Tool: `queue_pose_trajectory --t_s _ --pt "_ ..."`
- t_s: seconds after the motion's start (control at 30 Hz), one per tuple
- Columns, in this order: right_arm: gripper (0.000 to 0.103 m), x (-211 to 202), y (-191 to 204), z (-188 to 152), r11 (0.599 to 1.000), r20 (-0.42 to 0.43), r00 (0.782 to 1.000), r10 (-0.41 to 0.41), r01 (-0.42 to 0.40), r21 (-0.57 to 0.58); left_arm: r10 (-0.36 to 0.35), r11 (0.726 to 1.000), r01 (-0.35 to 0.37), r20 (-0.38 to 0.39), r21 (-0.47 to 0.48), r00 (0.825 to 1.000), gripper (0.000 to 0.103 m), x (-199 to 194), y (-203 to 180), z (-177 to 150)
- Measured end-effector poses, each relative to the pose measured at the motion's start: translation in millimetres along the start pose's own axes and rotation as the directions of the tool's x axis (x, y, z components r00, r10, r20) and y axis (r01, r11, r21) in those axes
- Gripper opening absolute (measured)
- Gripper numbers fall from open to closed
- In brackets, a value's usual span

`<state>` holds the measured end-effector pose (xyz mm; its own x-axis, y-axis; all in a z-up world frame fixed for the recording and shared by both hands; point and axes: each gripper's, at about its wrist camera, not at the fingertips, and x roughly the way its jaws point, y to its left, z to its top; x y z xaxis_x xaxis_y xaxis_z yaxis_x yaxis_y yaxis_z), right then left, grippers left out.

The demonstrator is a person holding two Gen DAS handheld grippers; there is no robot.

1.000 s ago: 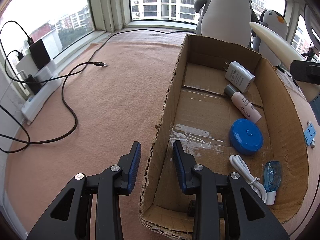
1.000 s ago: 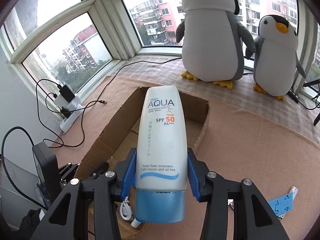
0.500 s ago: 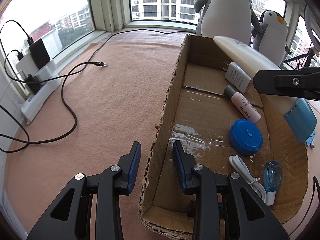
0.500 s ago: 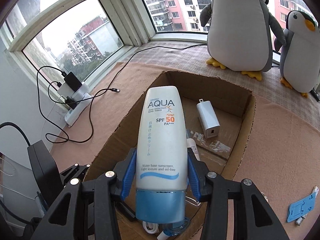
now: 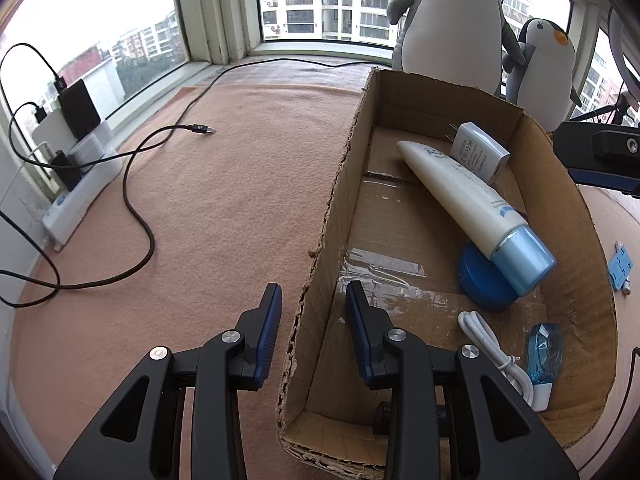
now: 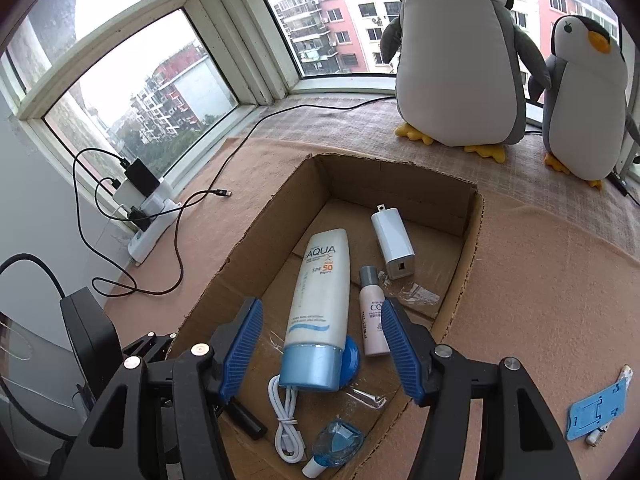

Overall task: Organize rigid objects
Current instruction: 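Carry the sunscreen tube over the box and open the right gripper, then return the right gripper to the blue phone stand and grasp it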

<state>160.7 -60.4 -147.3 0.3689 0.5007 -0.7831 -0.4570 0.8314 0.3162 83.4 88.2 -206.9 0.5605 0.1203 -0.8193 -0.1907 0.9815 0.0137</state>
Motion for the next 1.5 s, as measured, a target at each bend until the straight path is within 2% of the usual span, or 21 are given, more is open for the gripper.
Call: queue_pose_trajectory --t_s 0.27,0.53,0.67,0.8,0.9,0.97,1.13,1.23,1.5 --pt "0.058 -30 -30 -11 0.998 0.025 1.0 0.013 -0.015 0.067 0.0 1.0 0.0 0.0 0.0 1.0 0.031 0 0 0" --pt "0.058 -71 -86 -33 0.984 0.041 0.999 -0.033 0.025 0.178 0.0 1.0 0.0 0.0 -0.001 1.0 0.031 0 0 0" --pt "0.058 -92 -118 -49 0.967 0.045 0.997 -0.062 0.049 0.251 0.0 1.0 0.0 0.0 -0.001 1.0 0.031 0 0 0" --pt "0.058 -107 -159 -67 0.932 0.029 0.997 -0.071 0.056 0.359 0.0 1.0 0.0 0.0 0.0 1.0 0.031 0 0 0" --pt "0.058 -110 -184 -80 0.901 0.009 0.997 -0.078 0.067 0.43 0.0 1.0 0.0 0.0 0.0 1.0 0.031 0 0 0" --pt "0.058 -109 -197 -88 0.881 -0.001 0.999 -0.052 0.046 0.471 0.001 1.0 -0.001 0.0 0.001 1.0 0.031 0 0 0" --pt "0.058 -100 -214 -94 0.851 -0.021 0.999 -0.031 0.037 0.524 0.0 1.0 0.0 0.0 0.001 1.0 0.031 0 0 1" --pt "0.058 -93 -217 -94 0.848 -0.045 0.998 -0.051 0.067 0.525 0.0 1.0 0.0 0.001 0.0 1.0 0.031 0 0 1" --pt "0.058 -82 -226 -95 0.841 -0.077 0.996 -0.049 0.083 0.535 0.001 1.0 -0.001 0.0 0.001 1.0 0.031 0 0 1"
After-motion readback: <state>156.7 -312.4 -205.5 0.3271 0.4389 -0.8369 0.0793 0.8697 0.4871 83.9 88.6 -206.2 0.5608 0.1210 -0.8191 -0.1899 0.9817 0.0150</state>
